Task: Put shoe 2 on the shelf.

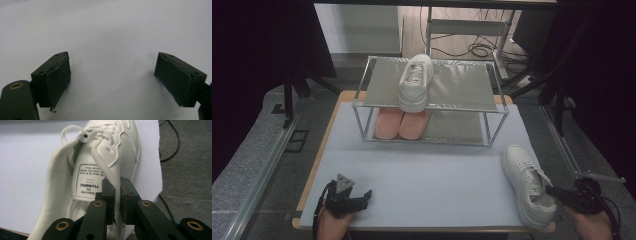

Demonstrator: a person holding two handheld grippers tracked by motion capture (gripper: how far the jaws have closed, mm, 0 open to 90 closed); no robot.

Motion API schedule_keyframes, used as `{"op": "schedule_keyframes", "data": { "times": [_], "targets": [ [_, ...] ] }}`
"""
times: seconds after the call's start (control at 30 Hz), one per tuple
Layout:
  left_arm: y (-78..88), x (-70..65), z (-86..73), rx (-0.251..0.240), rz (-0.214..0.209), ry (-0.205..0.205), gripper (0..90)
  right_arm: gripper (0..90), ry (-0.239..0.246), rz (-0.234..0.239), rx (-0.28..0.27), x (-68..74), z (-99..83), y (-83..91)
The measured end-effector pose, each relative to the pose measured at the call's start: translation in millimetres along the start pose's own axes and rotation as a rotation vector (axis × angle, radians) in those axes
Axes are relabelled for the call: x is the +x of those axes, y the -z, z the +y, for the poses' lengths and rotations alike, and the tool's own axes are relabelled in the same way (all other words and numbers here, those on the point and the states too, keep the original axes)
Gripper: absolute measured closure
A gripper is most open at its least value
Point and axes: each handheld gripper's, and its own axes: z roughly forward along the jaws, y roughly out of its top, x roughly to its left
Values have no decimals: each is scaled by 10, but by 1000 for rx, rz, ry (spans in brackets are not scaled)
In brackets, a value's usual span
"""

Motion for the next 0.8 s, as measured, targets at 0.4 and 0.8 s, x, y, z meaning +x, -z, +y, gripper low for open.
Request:
{"op": "schedule_keyframes", "data": {
  "times": [0.4,0.8],
  "targets": [
    [0,0,0,0,0,0,134,849,-75,153,-21,-46,19,64],
    [0,0,0,0,0,0,134,849,-88,306,-60,91,141,151]
  ]
}}
